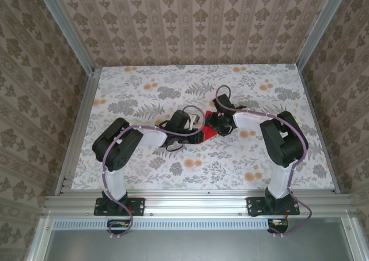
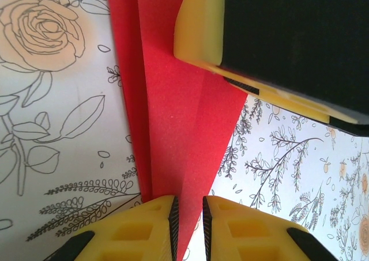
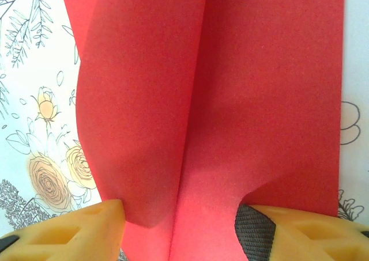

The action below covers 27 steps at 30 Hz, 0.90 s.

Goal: Fold a paper plane with a square sheet of paper (pick it up from the middle)
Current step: Fourth fold the wing at the center of the table.

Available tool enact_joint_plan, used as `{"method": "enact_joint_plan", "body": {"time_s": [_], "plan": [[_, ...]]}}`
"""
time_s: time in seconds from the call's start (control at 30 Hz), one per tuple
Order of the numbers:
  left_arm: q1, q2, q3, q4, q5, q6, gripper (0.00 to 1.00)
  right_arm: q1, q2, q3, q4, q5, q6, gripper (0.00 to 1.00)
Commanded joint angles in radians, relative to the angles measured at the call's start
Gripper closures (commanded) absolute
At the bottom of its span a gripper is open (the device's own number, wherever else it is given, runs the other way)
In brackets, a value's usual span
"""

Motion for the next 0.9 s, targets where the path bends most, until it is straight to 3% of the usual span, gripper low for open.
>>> {"method": "enact_joint_plan", "body": {"time_s": [0.0, 0.53, 0.87], "plan": [[-0.006, -0.026, -0.040, -0.046, 0.009, 0.018, 0.78, -0.015, 0.232, -0.103, -0.162, 0.115, -0.019, 0.39], [-0.021, -0.083, -0.095, -0.091, 0.003, 0.024, 0.79, -0.014, 0.238, -0.098, -0.169, 0.121, -0.019, 0.39], [-0.019, -0.155, -0.106, -0.028, -0.010, 0.005, 0.77, -0.013, 0.247, -0.091, -0.179, 0.127, -0.017, 0.39]]}}
